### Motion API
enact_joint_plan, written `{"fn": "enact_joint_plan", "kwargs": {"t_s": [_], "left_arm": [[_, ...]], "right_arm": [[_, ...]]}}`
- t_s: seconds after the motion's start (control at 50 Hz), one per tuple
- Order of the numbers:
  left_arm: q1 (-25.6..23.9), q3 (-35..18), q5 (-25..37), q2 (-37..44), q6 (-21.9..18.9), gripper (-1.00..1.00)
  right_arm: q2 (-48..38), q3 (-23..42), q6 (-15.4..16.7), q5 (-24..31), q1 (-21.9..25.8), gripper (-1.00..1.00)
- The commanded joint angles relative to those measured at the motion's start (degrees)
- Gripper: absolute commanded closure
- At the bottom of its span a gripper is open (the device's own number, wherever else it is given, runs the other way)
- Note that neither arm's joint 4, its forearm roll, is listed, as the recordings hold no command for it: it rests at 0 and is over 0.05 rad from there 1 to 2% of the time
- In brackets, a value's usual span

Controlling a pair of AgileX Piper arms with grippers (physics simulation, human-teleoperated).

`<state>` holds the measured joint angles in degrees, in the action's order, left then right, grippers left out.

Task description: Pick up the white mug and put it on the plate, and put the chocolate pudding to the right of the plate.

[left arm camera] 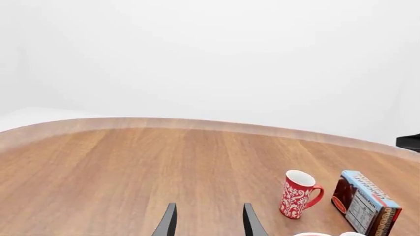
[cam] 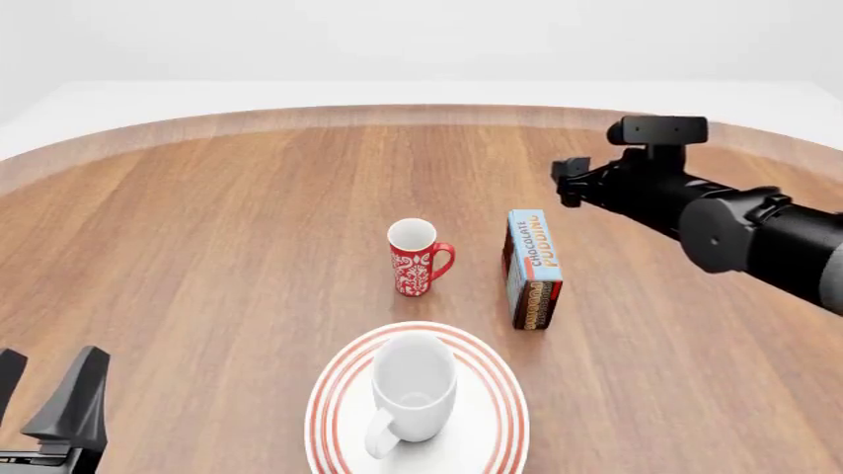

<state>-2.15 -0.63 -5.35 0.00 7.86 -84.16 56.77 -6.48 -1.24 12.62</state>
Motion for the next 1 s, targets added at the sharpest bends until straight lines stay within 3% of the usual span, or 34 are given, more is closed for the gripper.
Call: {"fn": "enact_joint_plan", "kwargs": {"t_s": [0.02, 1.0], "left_arm": [[0.1, 0.0, 0.0, 0.0, 0.1, -1.00], [-0.3, 0.0, -0.3, 0.0, 0.3, -1.00]], "right_arm": [[-1.8, 0.8, -0.1, 0.0, -0.1, -1.00], [-7.0, 2.0, 0.9, -0.7, 1.3, -1.00]]}}
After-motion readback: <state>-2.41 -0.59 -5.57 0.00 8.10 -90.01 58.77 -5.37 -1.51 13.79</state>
